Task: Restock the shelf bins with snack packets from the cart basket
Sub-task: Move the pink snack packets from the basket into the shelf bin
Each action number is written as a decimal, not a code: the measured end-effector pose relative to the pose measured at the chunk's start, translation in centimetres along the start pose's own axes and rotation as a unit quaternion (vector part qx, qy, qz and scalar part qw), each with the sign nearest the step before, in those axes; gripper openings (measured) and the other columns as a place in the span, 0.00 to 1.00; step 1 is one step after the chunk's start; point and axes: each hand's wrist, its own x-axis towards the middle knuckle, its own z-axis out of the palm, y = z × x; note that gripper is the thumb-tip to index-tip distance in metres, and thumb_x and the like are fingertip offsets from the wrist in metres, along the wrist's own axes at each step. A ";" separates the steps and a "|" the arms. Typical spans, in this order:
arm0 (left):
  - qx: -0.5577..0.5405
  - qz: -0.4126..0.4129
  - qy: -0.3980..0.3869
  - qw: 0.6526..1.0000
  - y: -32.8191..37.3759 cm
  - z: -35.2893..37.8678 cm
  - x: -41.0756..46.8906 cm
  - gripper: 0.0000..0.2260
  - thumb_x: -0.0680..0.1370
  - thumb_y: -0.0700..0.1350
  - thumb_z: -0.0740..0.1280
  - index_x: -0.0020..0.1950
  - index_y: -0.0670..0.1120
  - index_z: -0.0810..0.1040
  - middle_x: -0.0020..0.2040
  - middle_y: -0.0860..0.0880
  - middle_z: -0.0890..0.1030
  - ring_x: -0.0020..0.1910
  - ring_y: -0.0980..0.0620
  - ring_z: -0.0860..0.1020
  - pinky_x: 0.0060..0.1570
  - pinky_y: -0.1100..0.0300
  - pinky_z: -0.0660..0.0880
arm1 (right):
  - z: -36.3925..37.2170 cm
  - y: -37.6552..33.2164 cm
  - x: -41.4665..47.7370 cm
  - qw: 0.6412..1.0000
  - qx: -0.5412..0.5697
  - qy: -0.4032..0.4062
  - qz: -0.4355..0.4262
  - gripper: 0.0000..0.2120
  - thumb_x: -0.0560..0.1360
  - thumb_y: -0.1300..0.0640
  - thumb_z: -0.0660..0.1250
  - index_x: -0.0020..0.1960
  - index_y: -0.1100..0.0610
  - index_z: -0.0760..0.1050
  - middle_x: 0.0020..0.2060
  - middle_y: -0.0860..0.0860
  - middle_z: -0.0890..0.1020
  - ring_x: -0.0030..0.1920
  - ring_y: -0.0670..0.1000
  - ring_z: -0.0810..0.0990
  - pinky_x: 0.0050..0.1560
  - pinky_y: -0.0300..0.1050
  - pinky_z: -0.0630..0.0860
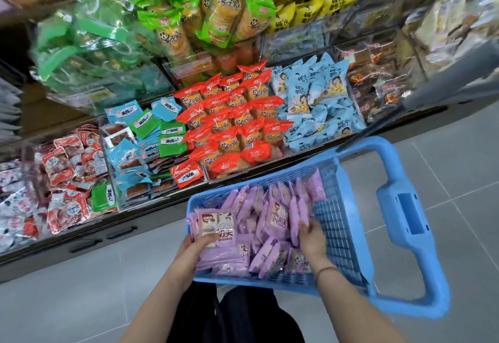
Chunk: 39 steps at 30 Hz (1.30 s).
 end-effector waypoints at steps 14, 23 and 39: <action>-0.026 0.002 0.009 1.000 -0.7 -0.8 -0.6 0.17 0.71 0.39 0.70 0.59 0.42 0.77 0.52 0.41 0.84 0.50 0.40 0.82 0.48 0.51 0.77 | 3.0 0.1 -3.8 0.987 -0.068 -0.076 -0.128 0.15 0.76 0.59 0.65 0.62 0.58 0.72 0.61 0.55 0.71 0.54 0.48 0.71 0.62 0.41 0.68; -0.068 0.019 0.023 0.997 -0.3 -3.2 -1.8 0.18 0.69 0.40 0.72 0.58 0.41 0.76 0.50 0.41 0.84 0.46 0.42 0.83 0.43 0.53 0.78 | 3.6 -1.6 -3.8 0.989 -0.035 -0.143 0.001 0.38 0.72 0.57 0.72 0.75 0.61 0.55 0.70 0.59 0.66 0.66 0.57 0.70 0.64 0.48 0.69; -0.145 0.110 0.014 0.983 4.8 -21.3 -7.9 0.27 0.64 0.43 0.72 0.64 0.44 0.75 0.55 0.44 0.83 0.48 0.46 0.83 0.38 0.58 0.79 | 8.1 -7.8 -14.5 0.984 0.158 -0.078 -0.035 0.07 0.76 0.61 0.63 0.52 0.62 0.75 0.55 0.57 0.79 0.56 0.59 0.77 0.63 0.63 0.71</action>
